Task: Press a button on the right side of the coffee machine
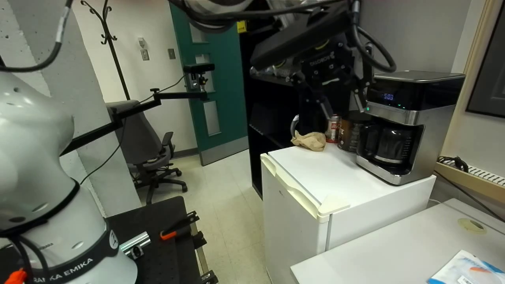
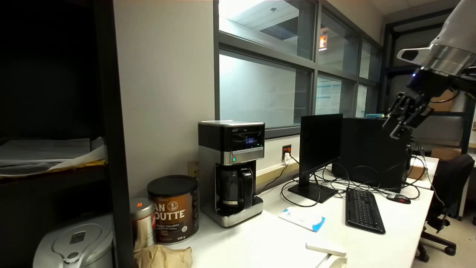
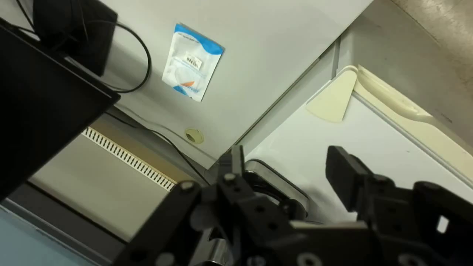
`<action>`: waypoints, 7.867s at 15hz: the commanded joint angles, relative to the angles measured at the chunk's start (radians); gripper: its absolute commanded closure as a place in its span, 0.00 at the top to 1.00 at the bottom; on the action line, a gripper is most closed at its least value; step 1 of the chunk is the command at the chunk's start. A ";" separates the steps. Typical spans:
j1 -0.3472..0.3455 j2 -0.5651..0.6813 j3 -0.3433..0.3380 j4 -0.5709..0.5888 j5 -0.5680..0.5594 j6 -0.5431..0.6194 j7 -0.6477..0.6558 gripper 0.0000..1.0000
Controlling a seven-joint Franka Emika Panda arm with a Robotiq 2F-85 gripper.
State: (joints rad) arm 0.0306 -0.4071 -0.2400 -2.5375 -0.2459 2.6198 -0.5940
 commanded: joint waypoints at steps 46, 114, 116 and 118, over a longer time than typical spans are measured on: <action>-0.071 0.956 0.292 0.786 0.257 0.484 -0.441 0.00; -0.144 0.832 0.455 0.644 0.258 0.469 -0.452 0.00; -0.155 0.775 0.464 0.574 0.262 0.447 -0.455 0.00; -0.178 0.727 0.489 0.508 0.269 0.428 -0.470 0.00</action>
